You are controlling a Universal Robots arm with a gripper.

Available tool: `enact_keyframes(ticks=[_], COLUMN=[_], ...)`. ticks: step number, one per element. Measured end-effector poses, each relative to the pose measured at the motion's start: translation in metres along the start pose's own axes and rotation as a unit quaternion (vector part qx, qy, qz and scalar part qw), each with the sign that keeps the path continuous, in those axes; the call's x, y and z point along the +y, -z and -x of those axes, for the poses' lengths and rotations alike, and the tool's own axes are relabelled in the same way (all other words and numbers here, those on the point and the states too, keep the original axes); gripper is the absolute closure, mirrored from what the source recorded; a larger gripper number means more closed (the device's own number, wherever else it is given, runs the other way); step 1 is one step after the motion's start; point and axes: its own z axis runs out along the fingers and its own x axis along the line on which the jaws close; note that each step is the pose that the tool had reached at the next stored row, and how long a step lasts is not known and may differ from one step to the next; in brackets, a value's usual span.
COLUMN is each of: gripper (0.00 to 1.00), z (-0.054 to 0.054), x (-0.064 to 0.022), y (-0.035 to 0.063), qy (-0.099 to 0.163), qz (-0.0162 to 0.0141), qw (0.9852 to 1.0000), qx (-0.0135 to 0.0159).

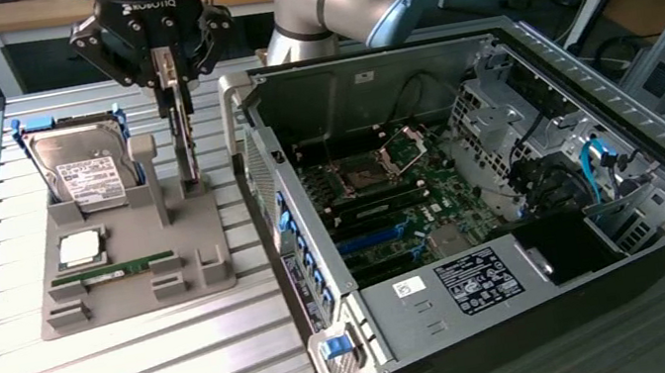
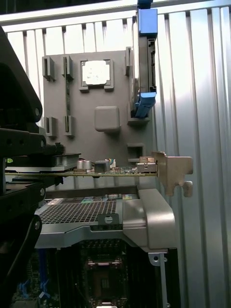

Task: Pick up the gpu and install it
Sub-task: 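Pick up the gpu and move the gpu toward the slot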

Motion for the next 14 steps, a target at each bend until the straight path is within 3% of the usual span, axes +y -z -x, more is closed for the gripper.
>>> enact_keyframes(ticks=[3,5,7,14], gripper=[0.73,0.73,0.73,0.73], z=[-0.0001,0.0000,0.0000,0.0001], x=[-0.0001,-0.0001,0.0000,0.0000], y=[0.0001,0.0003,0.0020,0.0062], qy=[0.000,0.000,0.001,0.001], qz=[-0.0085,-0.0160,-0.0176,-0.0181], qw=[1.0000,0.9999,0.9998,0.9998], qx=[-0.0007,-0.0013,-0.0014,-0.0015])
